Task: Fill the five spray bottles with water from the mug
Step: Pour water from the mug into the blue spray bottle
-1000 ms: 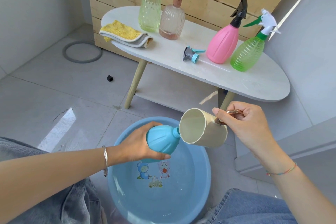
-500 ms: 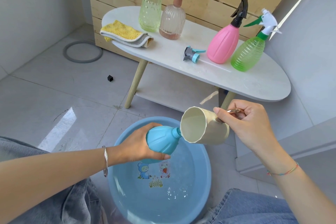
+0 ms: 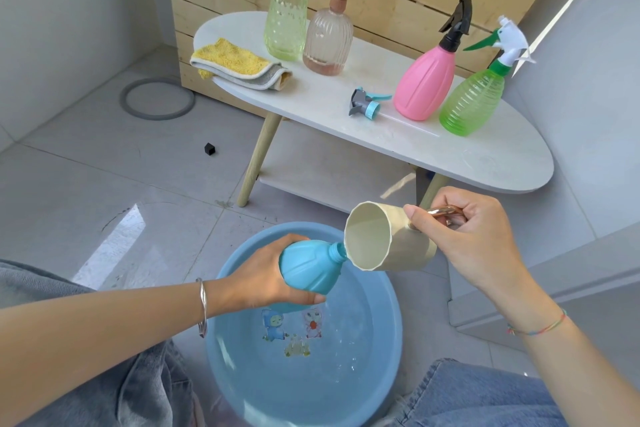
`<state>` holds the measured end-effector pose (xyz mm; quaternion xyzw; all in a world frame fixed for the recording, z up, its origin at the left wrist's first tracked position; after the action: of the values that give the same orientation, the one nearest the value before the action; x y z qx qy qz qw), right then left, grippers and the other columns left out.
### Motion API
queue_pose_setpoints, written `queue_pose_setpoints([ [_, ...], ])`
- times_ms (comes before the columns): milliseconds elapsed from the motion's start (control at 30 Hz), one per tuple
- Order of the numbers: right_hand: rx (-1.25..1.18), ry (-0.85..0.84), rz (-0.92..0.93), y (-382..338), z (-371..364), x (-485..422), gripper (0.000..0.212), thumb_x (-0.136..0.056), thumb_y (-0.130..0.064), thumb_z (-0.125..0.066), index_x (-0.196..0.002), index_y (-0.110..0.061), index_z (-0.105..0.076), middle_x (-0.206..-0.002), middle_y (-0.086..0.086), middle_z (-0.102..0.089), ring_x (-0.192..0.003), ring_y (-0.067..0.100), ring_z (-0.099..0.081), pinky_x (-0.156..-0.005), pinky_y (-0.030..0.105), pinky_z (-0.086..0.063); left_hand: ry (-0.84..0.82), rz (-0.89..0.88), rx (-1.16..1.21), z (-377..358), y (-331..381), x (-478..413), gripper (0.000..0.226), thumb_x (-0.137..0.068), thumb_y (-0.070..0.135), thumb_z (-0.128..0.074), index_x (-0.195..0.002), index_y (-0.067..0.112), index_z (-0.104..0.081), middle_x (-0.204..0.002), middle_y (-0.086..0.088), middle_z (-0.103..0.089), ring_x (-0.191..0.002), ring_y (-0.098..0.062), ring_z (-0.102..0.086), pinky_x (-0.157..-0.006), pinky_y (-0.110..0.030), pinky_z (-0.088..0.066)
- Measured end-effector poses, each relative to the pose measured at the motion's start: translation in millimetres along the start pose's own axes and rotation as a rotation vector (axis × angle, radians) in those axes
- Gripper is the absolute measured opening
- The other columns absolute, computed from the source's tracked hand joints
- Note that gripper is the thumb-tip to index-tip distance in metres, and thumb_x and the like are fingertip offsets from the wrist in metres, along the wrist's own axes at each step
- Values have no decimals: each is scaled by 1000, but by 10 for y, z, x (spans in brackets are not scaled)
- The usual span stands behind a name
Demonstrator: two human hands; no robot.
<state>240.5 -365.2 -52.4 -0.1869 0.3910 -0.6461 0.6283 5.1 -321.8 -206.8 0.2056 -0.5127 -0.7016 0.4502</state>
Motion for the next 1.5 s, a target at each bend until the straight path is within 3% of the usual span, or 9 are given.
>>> queue_pose_setpoints([
  [333, 26, -2, 61, 27, -15, 3, 41, -80, -16, -76, -55, 0, -47, -55, 7, -43, -54, 11, -34, -52, 22, -26, -18, 8, 8, -42, -53, -2, 74, -55, 45, -93, -116, 43, -51, -109, 20, -61, -99, 5, -58, -83, -19, -52],
  [467, 31, -3, 89, 24, -24, 4, 42, -77, -27, -74, -54, -6, -46, -53, -1, -42, -53, 10, -35, -51, 18, -26, -10, 15, 28, -48, -45, -3, 72, -55, 42, -94, -113, 45, -52, -108, 20, -62, -98, 8, -57, -80, -15, -51],
  [700, 60, -2, 138, 21, -31, -5, 41, -79, -13, -76, -55, -6, -44, -58, -6, -44, -54, 8, -37, -52, 14, -27, -11, 14, 27, -59, -38, -8, 71, -55, 42, -94, -112, 44, -52, -108, 20, -62, -98, 7, -58, -81, -17, -52],
  [867, 77, -3, 172, 19, -43, -2, 41, -78, -12, -76, -55, -8, -43, -58, -8, -43, -56, 8, -39, -54, 11, -28, -13, 14, 26, -58, -45, -4, 72, -56, 42, -94, -114, 43, -52, -108, 20, -61, -97, 9, -57, -76, -10, -49],
  [1000, 78, -13, 184, 18, -50, -3, 42, -79, -11, -76, -55, -10, -42, -58, -6, -42, -56, 9, -38, -54, 12, -28, -10, 17, 32, -60, -58, -13, 72, -55, 43, -94, -113, 44, -51, -108, 20, -61, -99, 3, -59, -81, -17, -52],
  [1333, 112, -14, 252, 15, -64, 1, 37, -77, -27, -70, -56, -11, -45, -62, -2, -44, -58, 14, -40, -57, 18, -31, -15, 17, 44, -57, -43, -11, 72, -56, 43, -94, -115, 42, -51, -108, 19, -61, -98, 6, -58, -80, -16, -52],
  [1500, 152, -11, 326, 4, -68, -2, 40, -79, -36, -65, -56, -10, -45, -61, -6, -42, -59, 12, -39, -58, 14, -29, -13, 22, 63, -54, -52, -11, 72, -56, 42, -94, -114, 42, -52, -108, 18, -62, -99, 2, -60, -80, -18, -53],
])
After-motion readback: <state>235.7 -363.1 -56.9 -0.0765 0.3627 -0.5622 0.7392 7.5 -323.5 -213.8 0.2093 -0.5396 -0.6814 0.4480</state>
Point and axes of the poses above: each hand's wrist, its own x-axis away from the middle knuckle, its own z-axis out of the back of the hand, y = z × x, the point moved 1 cm from there along -x, towards the middle knuckle
